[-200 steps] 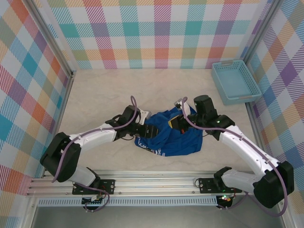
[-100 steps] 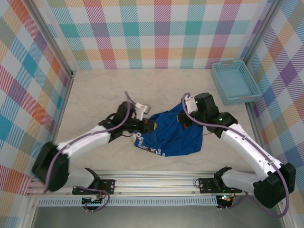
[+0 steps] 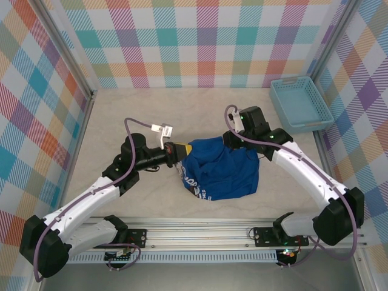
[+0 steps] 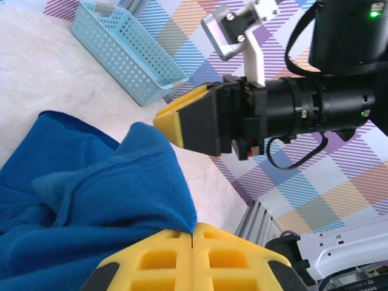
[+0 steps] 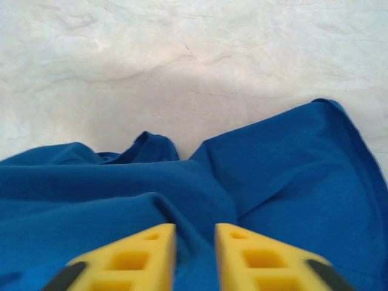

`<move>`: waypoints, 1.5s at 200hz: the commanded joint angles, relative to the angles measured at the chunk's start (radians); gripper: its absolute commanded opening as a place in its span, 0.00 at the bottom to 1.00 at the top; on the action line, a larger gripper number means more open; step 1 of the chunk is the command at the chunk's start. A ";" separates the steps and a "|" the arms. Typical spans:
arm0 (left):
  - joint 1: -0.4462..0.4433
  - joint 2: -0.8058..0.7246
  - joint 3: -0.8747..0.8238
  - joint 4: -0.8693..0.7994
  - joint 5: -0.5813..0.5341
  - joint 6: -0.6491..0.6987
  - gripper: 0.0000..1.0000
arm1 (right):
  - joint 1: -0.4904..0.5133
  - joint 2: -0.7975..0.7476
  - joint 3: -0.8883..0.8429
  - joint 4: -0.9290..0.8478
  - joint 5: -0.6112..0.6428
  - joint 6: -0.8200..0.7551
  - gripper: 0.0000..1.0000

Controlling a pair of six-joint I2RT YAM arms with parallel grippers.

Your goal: Fold the inside-out t-shirt

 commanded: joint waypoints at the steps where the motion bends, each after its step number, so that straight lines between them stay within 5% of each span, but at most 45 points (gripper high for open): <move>1: 0.010 -0.011 0.003 0.017 -0.012 -0.009 0.00 | 0.016 -0.049 -0.002 -0.046 -0.010 -0.077 0.34; 28: 0.011 -0.013 0.009 -0.008 -0.026 0.000 0.00 | 0.105 -0.185 -0.165 0.113 -0.135 -0.176 0.44; 65: 0.010 -0.011 0.017 -0.027 -0.034 0.001 0.00 | 0.226 -0.234 -0.287 0.240 -0.112 -0.237 0.59; 112: 0.011 -0.024 0.011 -0.036 -0.034 -0.001 0.00 | 0.263 -0.112 -0.280 0.366 -0.006 -0.267 0.58; 132: 0.011 -0.029 0.006 -0.042 -0.038 0.001 0.00 | 0.263 -0.053 -0.267 0.443 -0.028 -0.261 0.48; 165: 0.010 -0.048 0.005 -0.099 -0.115 0.020 0.00 | 0.262 -0.036 -0.223 0.391 -0.024 -0.248 0.00; 204: 0.020 -0.048 0.032 -0.326 -0.460 0.089 0.00 | 0.171 -0.161 -0.164 0.235 -0.387 -0.130 0.00; 237: 0.018 0.028 0.060 -0.370 -0.465 0.175 0.00 | 0.118 -0.158 -0.098 0.235 -0.592 0.014 0.00; 300: -0.005 -0.080 0.060 -0.365 -0.430 0.198 0.47 | 0.035 -0.047 0.035 0.258 -0.697 0.244 0.00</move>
